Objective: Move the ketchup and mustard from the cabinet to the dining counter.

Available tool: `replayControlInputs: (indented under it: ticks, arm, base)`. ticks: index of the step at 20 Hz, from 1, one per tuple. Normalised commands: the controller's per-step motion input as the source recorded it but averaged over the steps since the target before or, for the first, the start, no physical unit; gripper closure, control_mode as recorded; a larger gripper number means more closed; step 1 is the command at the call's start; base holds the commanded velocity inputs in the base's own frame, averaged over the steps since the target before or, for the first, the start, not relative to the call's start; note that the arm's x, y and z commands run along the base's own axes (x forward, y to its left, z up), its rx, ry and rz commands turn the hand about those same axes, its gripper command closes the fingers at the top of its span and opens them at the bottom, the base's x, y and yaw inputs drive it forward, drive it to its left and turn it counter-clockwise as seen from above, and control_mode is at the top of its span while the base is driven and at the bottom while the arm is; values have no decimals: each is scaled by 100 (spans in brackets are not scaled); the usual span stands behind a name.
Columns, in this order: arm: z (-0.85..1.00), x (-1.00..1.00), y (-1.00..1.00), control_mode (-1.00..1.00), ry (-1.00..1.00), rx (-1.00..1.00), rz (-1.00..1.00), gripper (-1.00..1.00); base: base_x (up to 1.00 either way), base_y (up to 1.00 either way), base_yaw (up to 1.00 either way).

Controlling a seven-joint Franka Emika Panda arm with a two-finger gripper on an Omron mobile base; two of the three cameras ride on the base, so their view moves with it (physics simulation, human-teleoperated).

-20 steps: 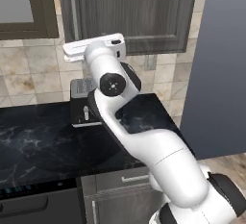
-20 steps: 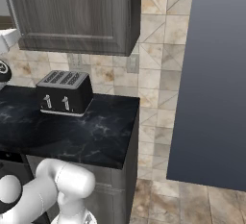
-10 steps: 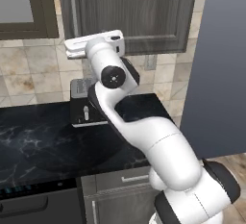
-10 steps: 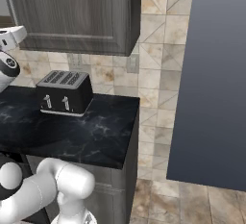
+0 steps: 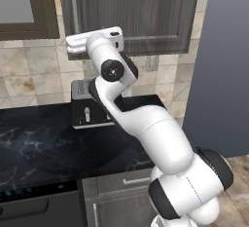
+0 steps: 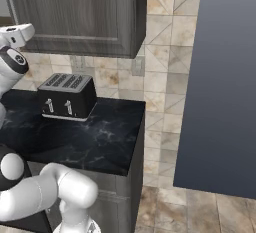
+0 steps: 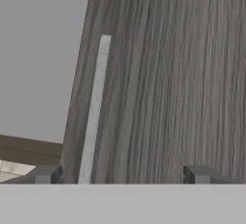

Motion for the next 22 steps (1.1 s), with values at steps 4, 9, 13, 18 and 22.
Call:
replayControlInputs:
  ticks: [4, 9, 13, 18, 22]
  arm:
    - [0, 27, 12, -100, 0, 0, 0, -100]
    - [0, 22, 17, -100, -1, 0, 0, -100]
    - [0, 12, 20, -100, -3, 0, 0, -100]
    - [0, 4, 23, -100, -5, 0, 0, -100]
    - [0, 6, 19, -100, -3, 0, 0, -100]
  base:
    - [0, 0, 0]
    - [0, 0, 0]
    - [0, 0, 0]
    - [0, 0, 0]
    - [0, 0, 0]
